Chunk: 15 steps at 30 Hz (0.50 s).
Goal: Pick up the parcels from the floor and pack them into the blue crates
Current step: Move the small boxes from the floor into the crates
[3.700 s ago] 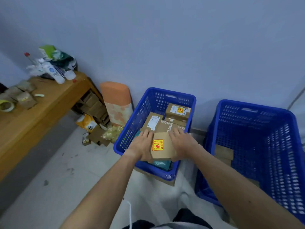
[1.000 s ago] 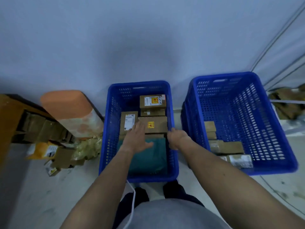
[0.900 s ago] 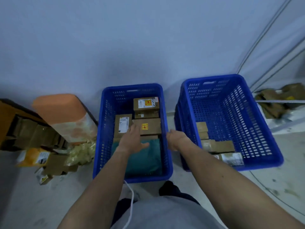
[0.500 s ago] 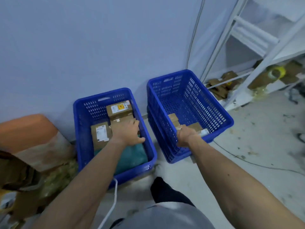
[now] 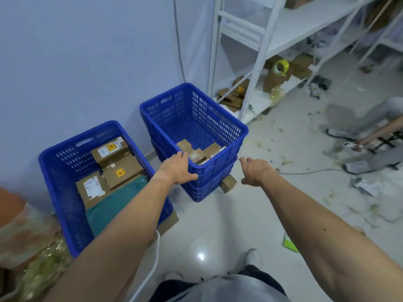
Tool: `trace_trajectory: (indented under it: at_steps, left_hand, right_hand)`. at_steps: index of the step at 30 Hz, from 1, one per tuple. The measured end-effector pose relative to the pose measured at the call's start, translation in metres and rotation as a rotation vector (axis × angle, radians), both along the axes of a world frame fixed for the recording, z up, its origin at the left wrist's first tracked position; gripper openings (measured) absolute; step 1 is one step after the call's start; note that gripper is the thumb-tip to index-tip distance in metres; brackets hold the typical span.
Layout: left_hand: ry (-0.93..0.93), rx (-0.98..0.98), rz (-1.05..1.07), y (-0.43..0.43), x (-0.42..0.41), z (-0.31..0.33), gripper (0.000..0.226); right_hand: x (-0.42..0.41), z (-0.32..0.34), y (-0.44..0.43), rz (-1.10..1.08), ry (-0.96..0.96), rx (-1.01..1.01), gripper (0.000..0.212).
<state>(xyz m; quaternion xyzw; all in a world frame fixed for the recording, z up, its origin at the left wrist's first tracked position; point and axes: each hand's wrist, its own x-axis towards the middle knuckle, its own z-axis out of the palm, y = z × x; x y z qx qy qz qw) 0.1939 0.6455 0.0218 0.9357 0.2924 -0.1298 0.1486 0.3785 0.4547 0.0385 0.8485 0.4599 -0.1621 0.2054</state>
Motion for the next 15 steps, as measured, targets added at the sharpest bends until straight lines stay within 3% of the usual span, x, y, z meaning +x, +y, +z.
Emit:
trace_trajectory:
  at_steps: [8, 15]
  left_hand:
    - [0.030, 0.005, -0.026, -0.106, 0.105, -0.020, 0.088]
    - [0.047, -0.036, 0.088, -0.191, 0.187, -0.033, 0.082]
  right_hand:
    - [0.095, -0.026, -0.117, -0.033, 0.028, 0.017, 0.080]
    - [0.181, -0.062, -0.177, 0.142, 0.052, -0.012, 0.088]
